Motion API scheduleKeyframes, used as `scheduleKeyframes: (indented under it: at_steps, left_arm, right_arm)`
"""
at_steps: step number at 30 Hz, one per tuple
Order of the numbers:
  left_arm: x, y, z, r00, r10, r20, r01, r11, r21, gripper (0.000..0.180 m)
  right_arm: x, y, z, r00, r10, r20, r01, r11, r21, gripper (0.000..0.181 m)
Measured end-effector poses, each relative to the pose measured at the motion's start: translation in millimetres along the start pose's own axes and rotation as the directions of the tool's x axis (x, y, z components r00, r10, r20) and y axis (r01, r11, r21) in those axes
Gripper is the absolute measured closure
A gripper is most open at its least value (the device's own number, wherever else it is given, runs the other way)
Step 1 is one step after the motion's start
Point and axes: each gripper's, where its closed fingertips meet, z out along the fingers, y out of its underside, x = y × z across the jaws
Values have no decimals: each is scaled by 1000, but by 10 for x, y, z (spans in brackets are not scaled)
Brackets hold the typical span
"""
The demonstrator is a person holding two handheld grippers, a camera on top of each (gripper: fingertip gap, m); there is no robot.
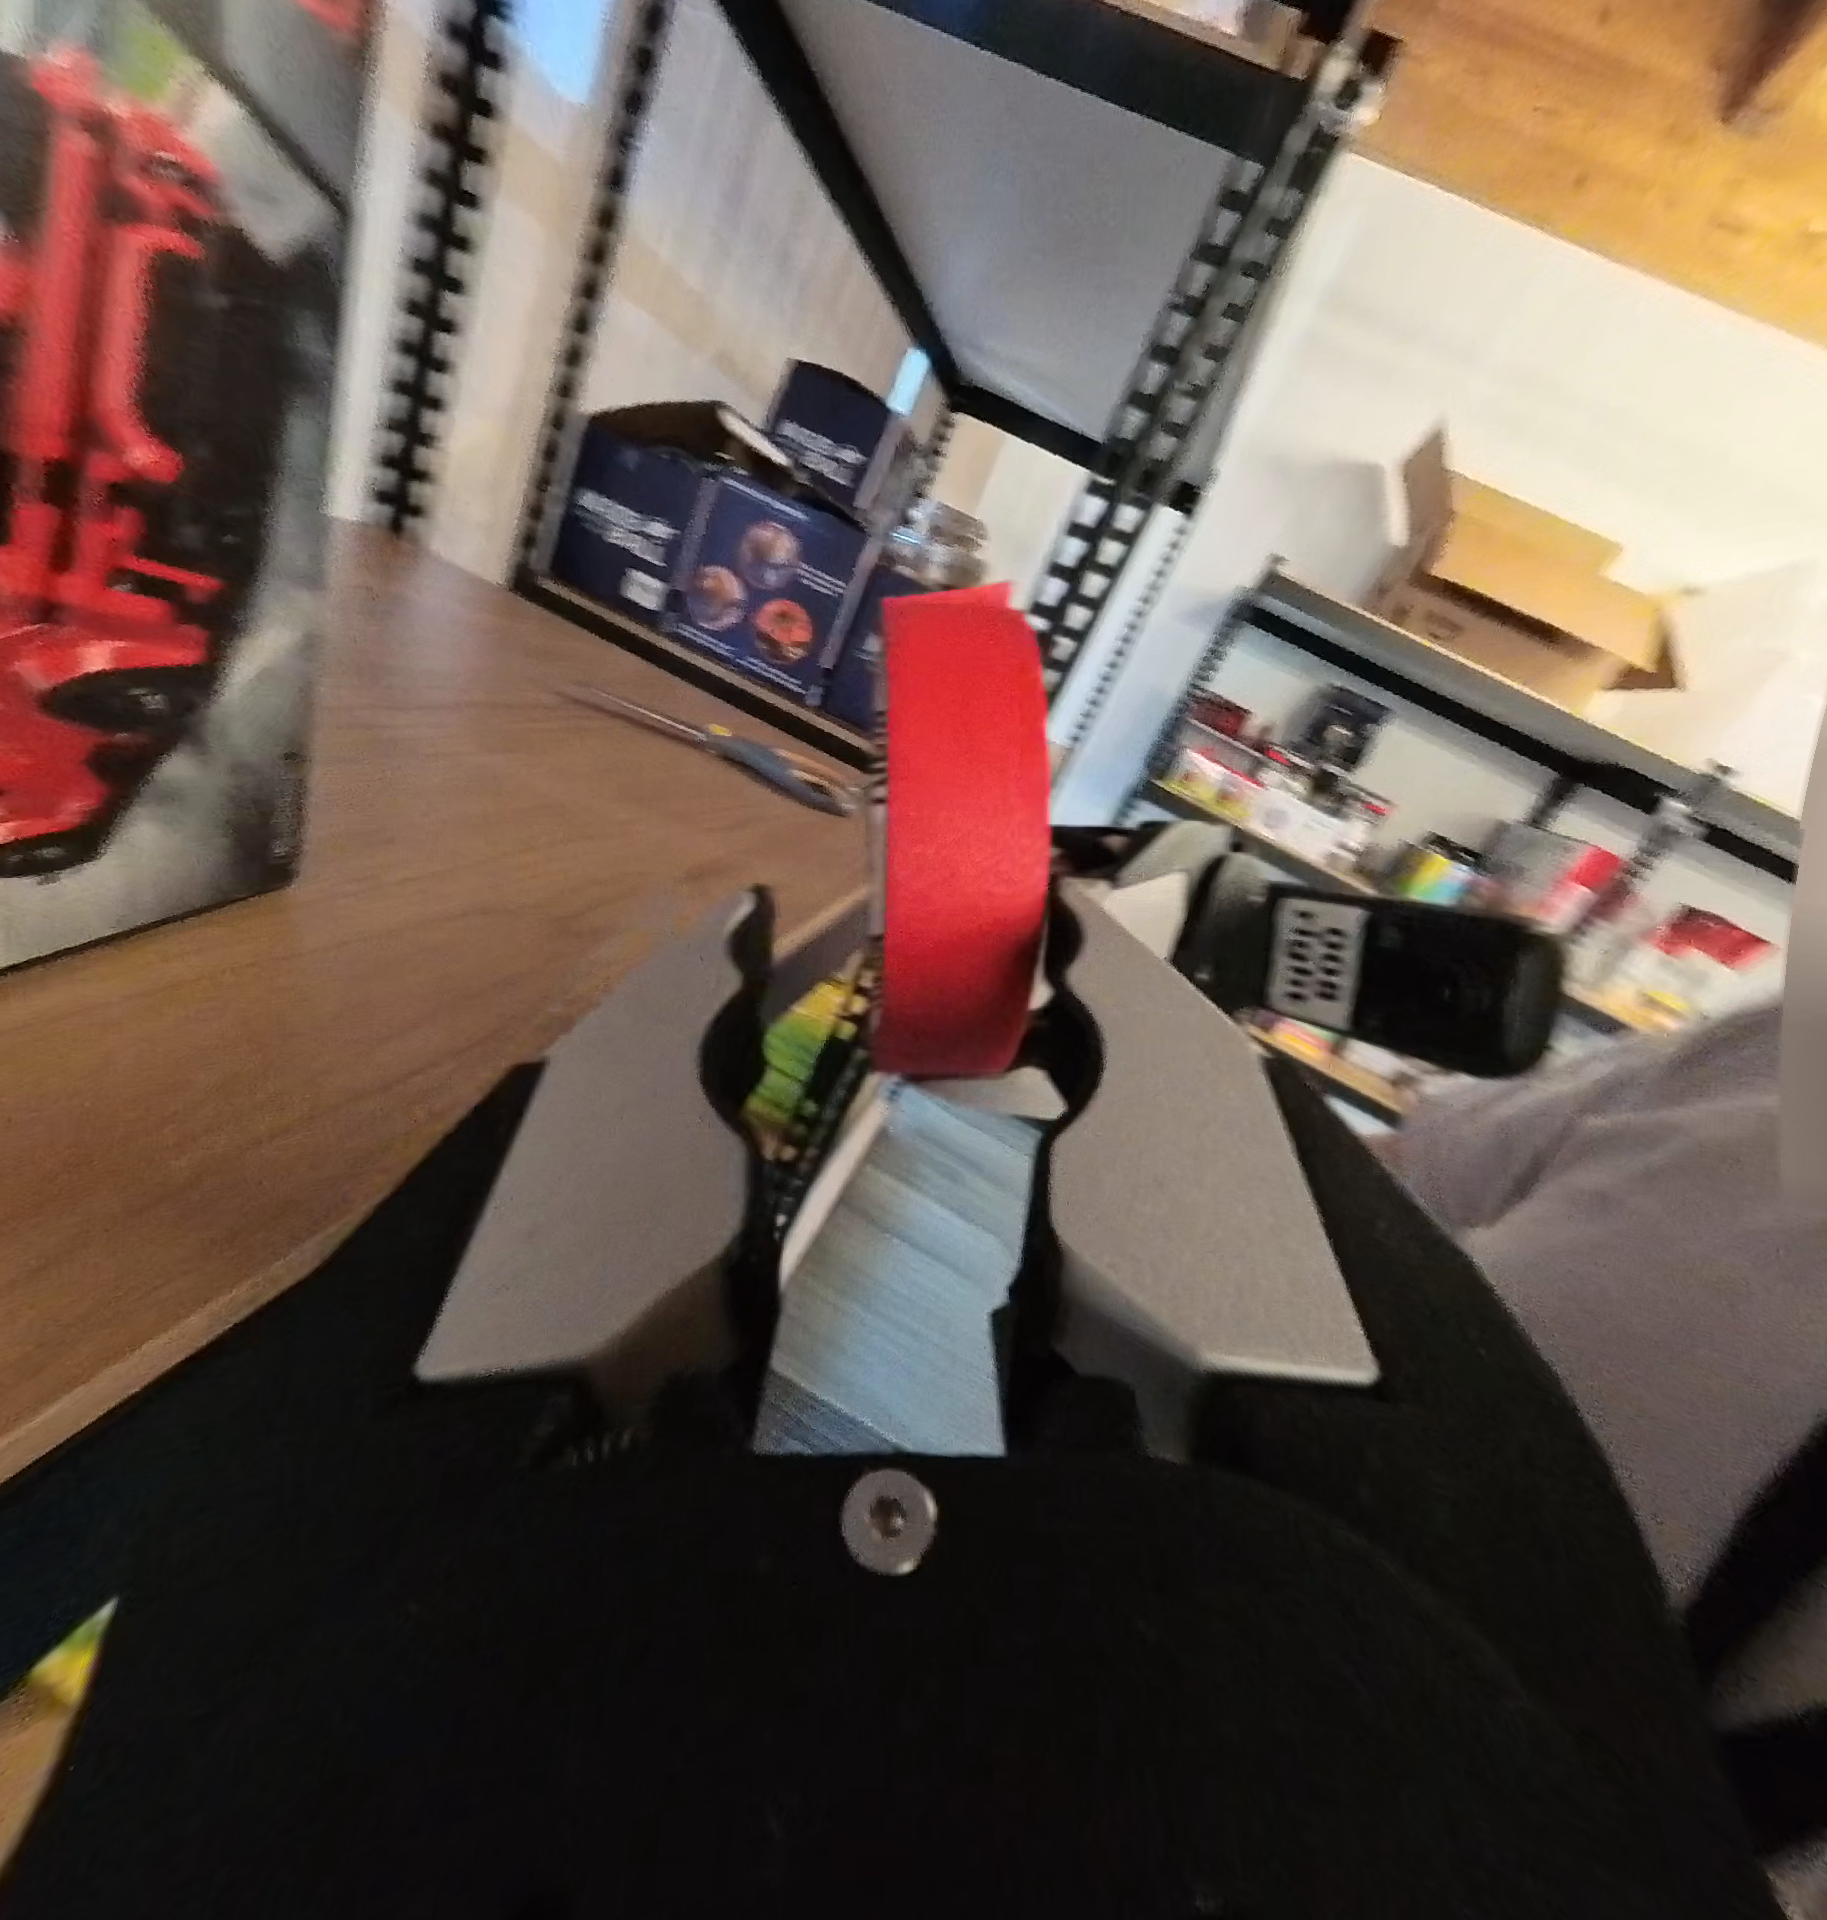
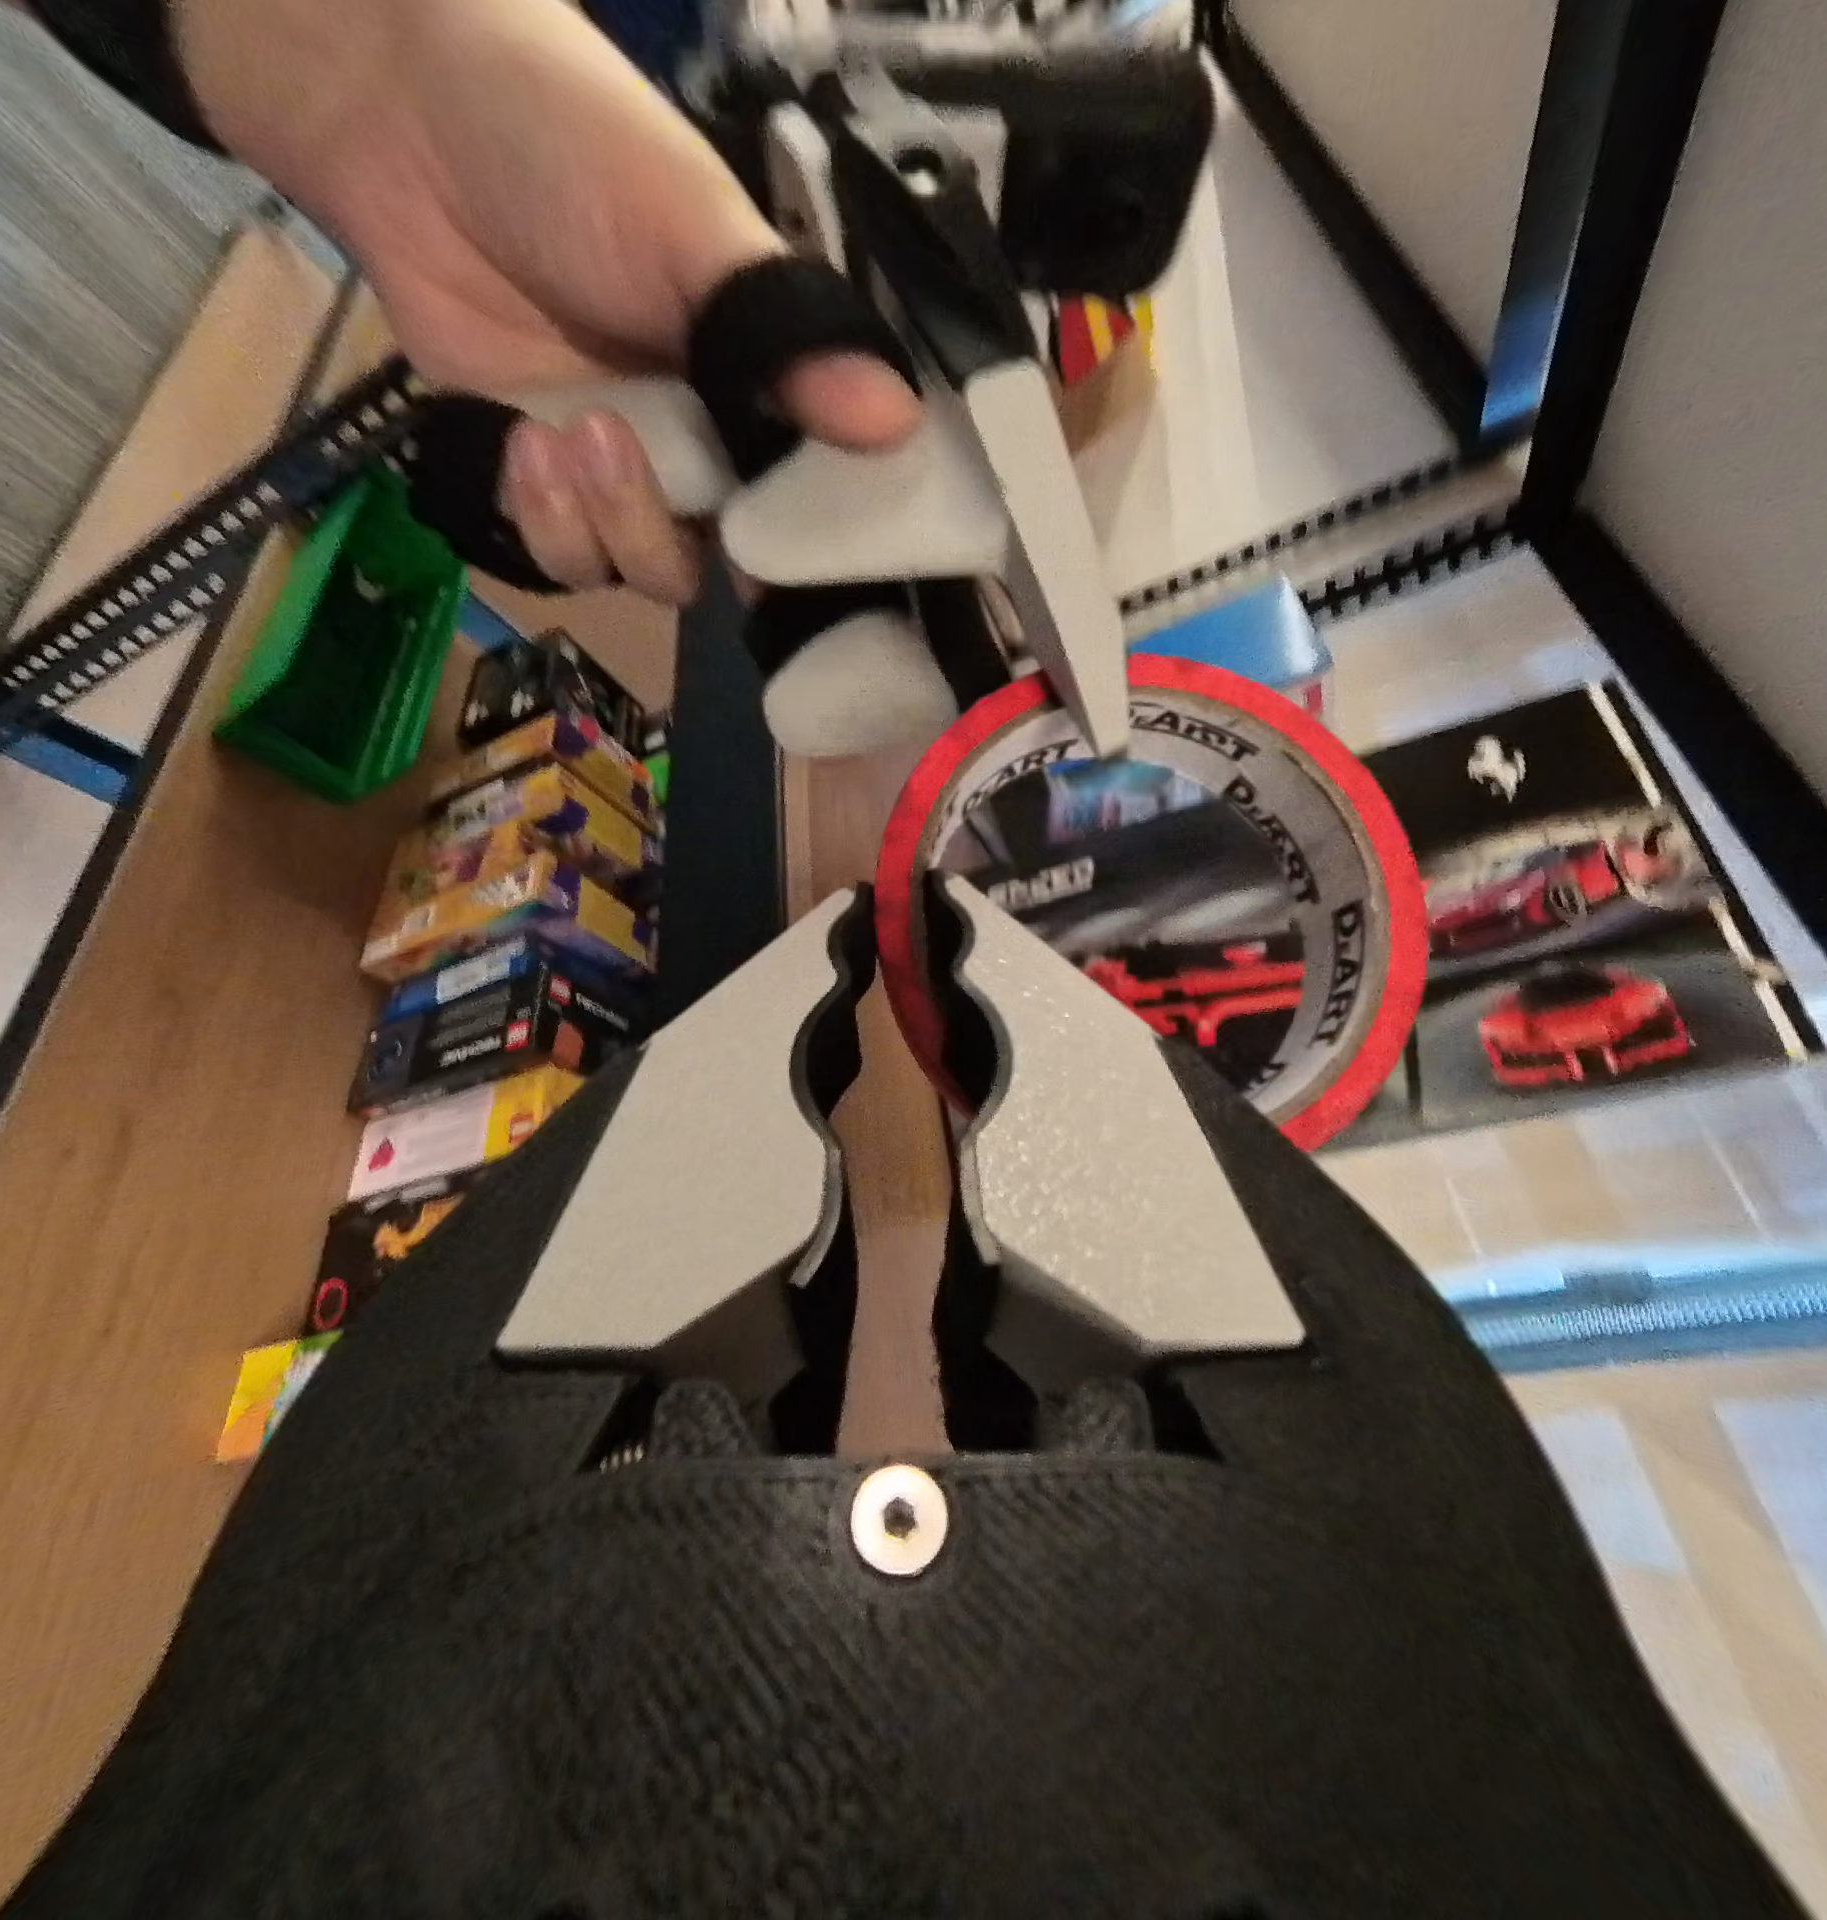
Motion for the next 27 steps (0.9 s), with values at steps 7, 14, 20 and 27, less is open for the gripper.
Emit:
scheduleKeyframes:
  at_steps: [7,14,20,27]
  left_arm:
    - [295,23,-219,985,25,-170,-33,998,-44,154]
    - [693,-127,-603,880,-114,-461,141,990,24,154]
    - [940,-71,-558,730,-177,-660,228,974,-8,154]
    - [1014,-28,-567,597,-214,-773,306,952,-27,154]
  right_arm:
    - [-131,-355,15,986,165,36,-169,978,121,170]
    - [614,-541,-709,524,797,301,-798,336,500,169]
    - [317,-970,-733,29,458,889,-983,-150,109,138]
    - [332,-1264,-718,76,312,947,-977,-168,134,164]
